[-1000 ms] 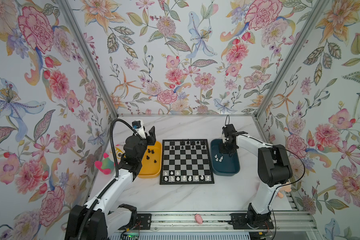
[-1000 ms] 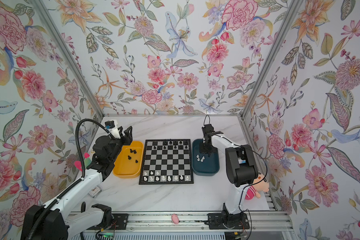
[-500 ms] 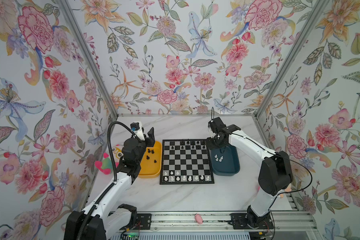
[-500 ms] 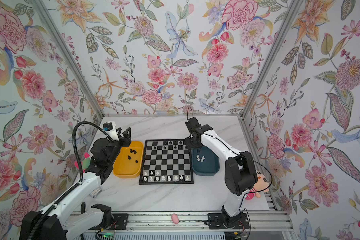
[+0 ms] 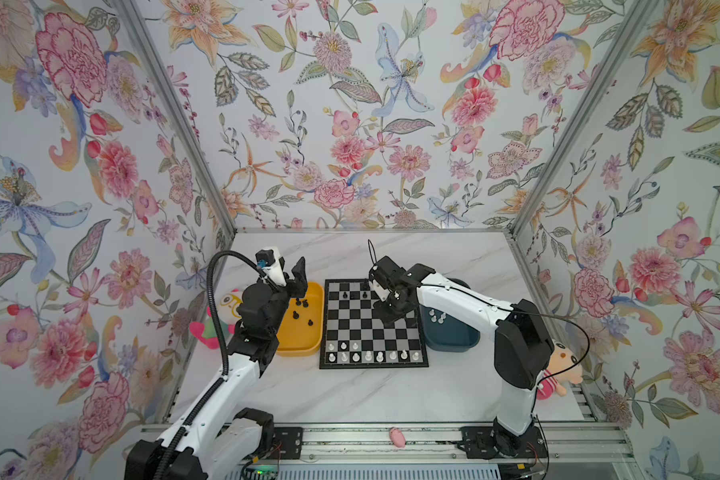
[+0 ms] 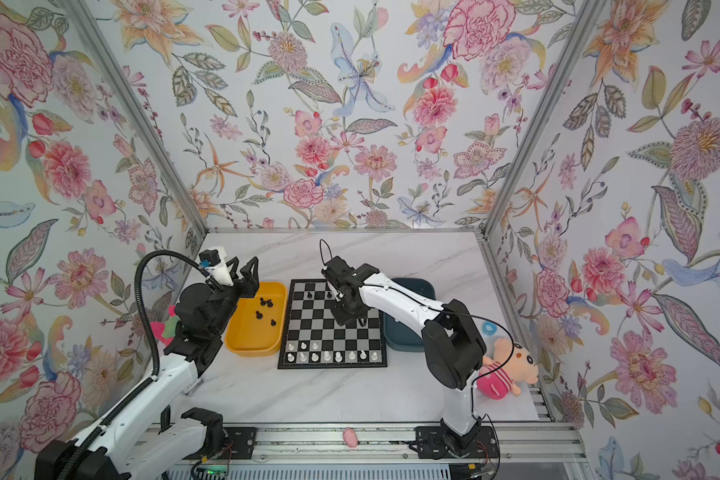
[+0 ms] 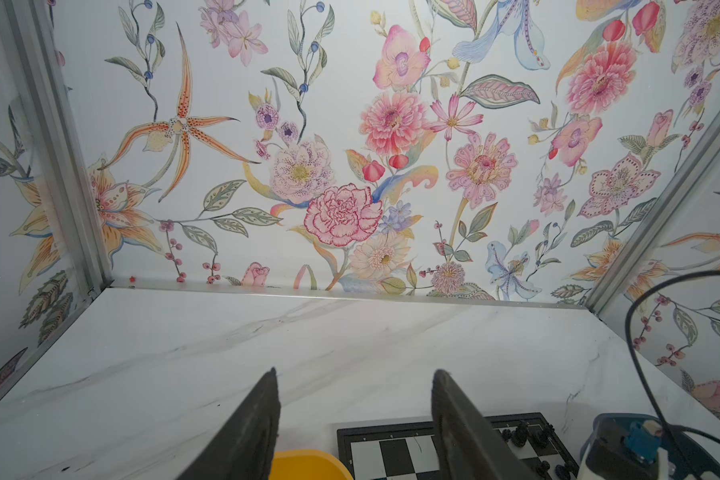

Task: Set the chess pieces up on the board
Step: 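Lift the white pawn and carry it with the right gripper over the board, then lower the white pawn with the right gripper onto a near-row square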

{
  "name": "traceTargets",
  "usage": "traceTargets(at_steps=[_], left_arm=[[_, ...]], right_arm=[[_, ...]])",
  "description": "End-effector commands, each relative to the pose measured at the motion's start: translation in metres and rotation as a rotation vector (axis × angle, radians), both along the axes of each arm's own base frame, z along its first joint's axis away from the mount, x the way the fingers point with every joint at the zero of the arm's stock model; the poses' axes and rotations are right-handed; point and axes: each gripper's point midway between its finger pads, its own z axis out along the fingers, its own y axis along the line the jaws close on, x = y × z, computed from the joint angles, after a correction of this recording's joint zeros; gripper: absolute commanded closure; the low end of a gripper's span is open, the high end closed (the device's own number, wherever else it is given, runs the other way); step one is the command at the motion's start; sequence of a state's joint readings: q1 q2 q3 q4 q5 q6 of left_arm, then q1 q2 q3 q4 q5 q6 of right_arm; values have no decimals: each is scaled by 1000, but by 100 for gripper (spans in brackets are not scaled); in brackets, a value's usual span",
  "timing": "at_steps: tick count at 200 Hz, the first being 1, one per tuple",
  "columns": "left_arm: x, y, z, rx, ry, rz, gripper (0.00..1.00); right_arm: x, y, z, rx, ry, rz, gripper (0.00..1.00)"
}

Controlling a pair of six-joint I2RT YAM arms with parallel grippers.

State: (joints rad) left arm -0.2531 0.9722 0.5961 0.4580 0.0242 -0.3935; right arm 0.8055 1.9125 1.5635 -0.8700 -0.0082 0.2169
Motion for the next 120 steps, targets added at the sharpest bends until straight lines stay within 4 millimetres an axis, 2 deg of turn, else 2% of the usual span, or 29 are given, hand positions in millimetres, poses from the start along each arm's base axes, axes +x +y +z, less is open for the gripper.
traceTargets(at_steps=[1,56,120], left_arm=[[-5,1,4,-17,-22,-15,40],[-9,1,6,-22,-30,-22,40],[-14,2,9,-27,-41,-22,40]], right_arm=[[-12,11,-4,-1,40,20,94],[-28,28,-20,-19,62,63,95],[-38,41,-24,-5,70,91,95]])
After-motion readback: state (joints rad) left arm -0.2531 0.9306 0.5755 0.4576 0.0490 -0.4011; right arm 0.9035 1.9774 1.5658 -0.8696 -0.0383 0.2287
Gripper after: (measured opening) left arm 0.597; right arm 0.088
